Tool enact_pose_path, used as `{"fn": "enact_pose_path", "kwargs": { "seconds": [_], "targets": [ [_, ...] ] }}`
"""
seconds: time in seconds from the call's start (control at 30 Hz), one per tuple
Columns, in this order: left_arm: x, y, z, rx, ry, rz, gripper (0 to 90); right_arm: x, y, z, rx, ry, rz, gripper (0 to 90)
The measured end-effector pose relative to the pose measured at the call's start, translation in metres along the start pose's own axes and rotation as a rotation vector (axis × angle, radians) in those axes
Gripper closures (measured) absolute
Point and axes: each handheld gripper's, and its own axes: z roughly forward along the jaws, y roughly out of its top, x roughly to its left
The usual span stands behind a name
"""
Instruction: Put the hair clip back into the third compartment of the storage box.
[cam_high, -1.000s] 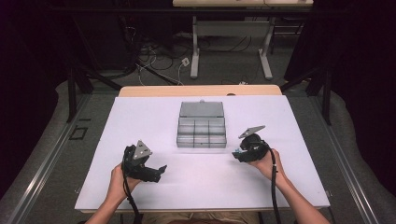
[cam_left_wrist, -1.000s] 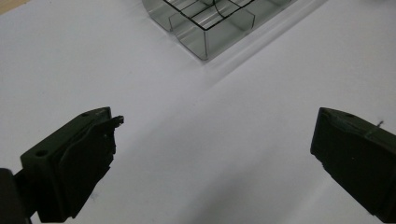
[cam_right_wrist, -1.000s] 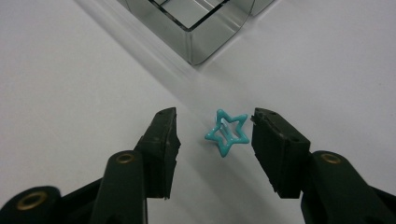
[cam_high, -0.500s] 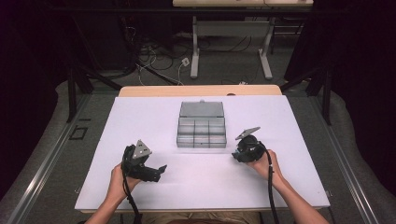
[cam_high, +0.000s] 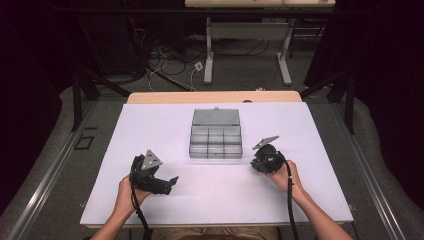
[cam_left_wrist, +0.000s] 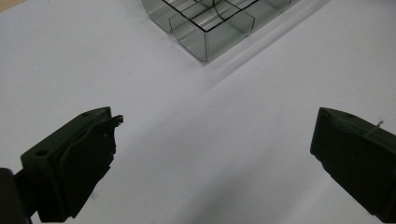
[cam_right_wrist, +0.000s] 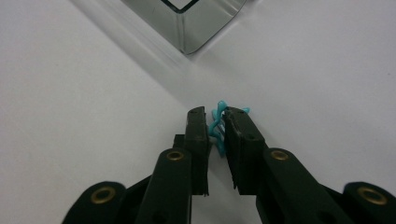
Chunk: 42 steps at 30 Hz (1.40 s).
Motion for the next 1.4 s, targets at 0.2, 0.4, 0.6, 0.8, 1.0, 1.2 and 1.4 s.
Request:
{"fn": "enact_pose_path", "kwargs": {
  "seconds": [0.2,0.4,0.6,0.8,1.0,1.2,1.4],
  "targets": [
    [0.0,0.0,0.0,-0.002,0.003,0.004,0.0,-0.001,0.0,-0.005,-0.004,-0.019,-0.002,85.9],
    [0.0,0.0,0.0,0.0,0.005,0.006,0.0,-0.003,0.001,-0.009,-0.012,-0.04,0.004,88.4],
    [0.0,0.0,-0.001,0.001,0.006,0.006,0.0,-0.004,0.0,-0.011,-0.039,-0.053,0.017,89.7],
    [0.0,0.001,-0.001,-0.003,0.008,0.002,0.0,-0.004,0.001,-0.013,-0.033,-0.058,0.008,89.8],
    [0.0,0.001,-0.002,-0.001,0.012,0.003,0.0,-0.005,0.002,-0.017,-0.051,-0.067,-0.003,89.8],
    [-0.001,0.001,-0.001,-0.013,0.025,0.01,0.0,-0.005,0.002,-0.022,-0.082,-0.077,0.009,89.8],
    [-0.001,0.001,-0.001,-0.007,0.018,0.012,0.0,-0.004,0.003,-0.025,-0.108,-0.073,0.011,89.8]
  ]
}}
